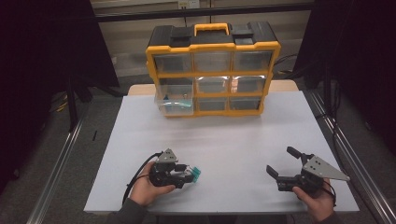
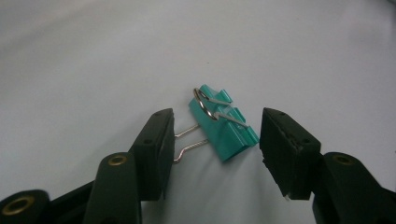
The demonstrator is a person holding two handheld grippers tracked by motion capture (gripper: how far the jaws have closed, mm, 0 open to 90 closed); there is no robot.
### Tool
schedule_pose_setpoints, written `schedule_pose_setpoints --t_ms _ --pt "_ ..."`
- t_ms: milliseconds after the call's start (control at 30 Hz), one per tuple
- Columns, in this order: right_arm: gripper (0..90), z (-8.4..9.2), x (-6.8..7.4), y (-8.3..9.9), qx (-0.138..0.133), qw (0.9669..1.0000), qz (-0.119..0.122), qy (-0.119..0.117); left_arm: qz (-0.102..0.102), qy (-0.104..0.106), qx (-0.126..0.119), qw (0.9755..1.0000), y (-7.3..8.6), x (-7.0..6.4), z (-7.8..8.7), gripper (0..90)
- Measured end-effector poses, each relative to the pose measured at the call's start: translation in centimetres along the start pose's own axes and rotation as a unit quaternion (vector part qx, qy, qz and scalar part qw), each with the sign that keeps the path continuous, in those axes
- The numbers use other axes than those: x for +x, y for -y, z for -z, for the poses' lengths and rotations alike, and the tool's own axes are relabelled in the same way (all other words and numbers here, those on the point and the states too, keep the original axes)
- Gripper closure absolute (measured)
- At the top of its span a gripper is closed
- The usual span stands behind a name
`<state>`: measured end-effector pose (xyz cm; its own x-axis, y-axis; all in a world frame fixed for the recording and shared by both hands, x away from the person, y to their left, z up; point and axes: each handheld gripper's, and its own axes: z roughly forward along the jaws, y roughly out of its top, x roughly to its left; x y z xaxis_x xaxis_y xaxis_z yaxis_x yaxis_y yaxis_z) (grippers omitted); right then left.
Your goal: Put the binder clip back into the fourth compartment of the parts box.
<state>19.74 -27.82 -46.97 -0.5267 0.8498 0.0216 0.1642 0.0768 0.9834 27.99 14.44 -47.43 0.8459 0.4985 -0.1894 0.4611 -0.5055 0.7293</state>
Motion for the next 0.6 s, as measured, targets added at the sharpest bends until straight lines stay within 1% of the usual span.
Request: schedule_pose_setpoints --t_ms 33,67,133,167,200,233,267,300,333,367,433,467,500,533,567,600 --pt "0.5 0.0 0.0 0.0 -0.001 1.0 -0.002 0.002 -0.003 -0.004 0.007 1.0 0.0 -0.1 -0.2 47.4" --pt "0.5 0.0 0.0 0.0 -0.001 1.0 -0.003 0.002 -0.001 -0.01 0.005 0.9999 0.0 -0.4 -0.4 48.6" --pt "0.5 0.0 0.0 0.0 -0.001 1.0 0.0 0.0 0.0 -0.002 0.006 1.0 0.1 -0.6 -0.8 50.3" --pt "0.5 0.0 0.0 0.0 -0.001 1.0 -0.001 -0.001 0.001 0.0 -0.001 1.0 0.1 -0.7 -1.0 50.8" --pt "0.6 0.0 0.0 0.0 -0.001 1.0 -0.001 0.001 0.0 -0.003 0.004 1.0 0.1 -0.8 -1.1 50.7" --pt "0.5 0.1 0.0 0.0 -0.001 1.0 -0.001 0.001 -0.009 -0.005 0.002 0.9999 0.0 -1.0 -1.2 51.0" --pt "0.5 0.0 0.0 0.0 -0.001 1.0 -0.001 0.0 -0.014 -0.01 0.011 0.9998 -0.1 -1.1 -1.2 51.4" --pt "0.5 0.1 0.1 0.0 0.0 1.0 -0.004 0.001 -0.016 -0.012 0.013 0.9997 -0.1 -1.2 -1.2 50.5" --pt "0.5 0.0 0.1 0.0 0.0 1.0 -0.003 0.002 -0.015 -0.029 0.01 0.9994 -0.1 -1.5 -1.3 48.8" --pt "0.5 0.0 0.1 0.0 0.0 1.0 -0.005 0.002 -0.017 -0.021 0.008 0.9996 0.0 -1.5 -1.4 48.4" --pt "0.5 0.0 0.1 0.0 0.0 1.0 -0.002 0.0 -0.031 -0.033 0.015 0.9989 -0.1 -1.8 -1.5 48.6" --pt "0.5 0.0 0.1 0.0 -0.001 1.0 0.0 -0.001 -0.031 -0.035 0.015 0.9988 0.0 -1.9 -1.5 48.9" --pt "0.6 0.0 0.1 -0.1 -0.001 1.0 0.0 0.0 -0.033 -0.04 0.013 0.9986 0.0 -1.8 -1.4 51.5" --pt "0.5 0.0 0.1 -0.1 0.0 1.0 -0.001 0.0 -0.033 -0.033 0.006 0.9989 0.1 -1.7 -1.5 54.8" --pt "0.5 0.0 0.1 -0.1 -0.002 1.0 -0.001 0.0 -0.029 -0.037 0.007 0.9989 0.1 -1.7 -1.5 54.9" --pt "0.5 0.0 0.1 -0.1 -0.001 1.0 -0.001 0.0 -0.029 -0.041 0.012 0.9987 0.0 -1.7 -1.4 55.2"
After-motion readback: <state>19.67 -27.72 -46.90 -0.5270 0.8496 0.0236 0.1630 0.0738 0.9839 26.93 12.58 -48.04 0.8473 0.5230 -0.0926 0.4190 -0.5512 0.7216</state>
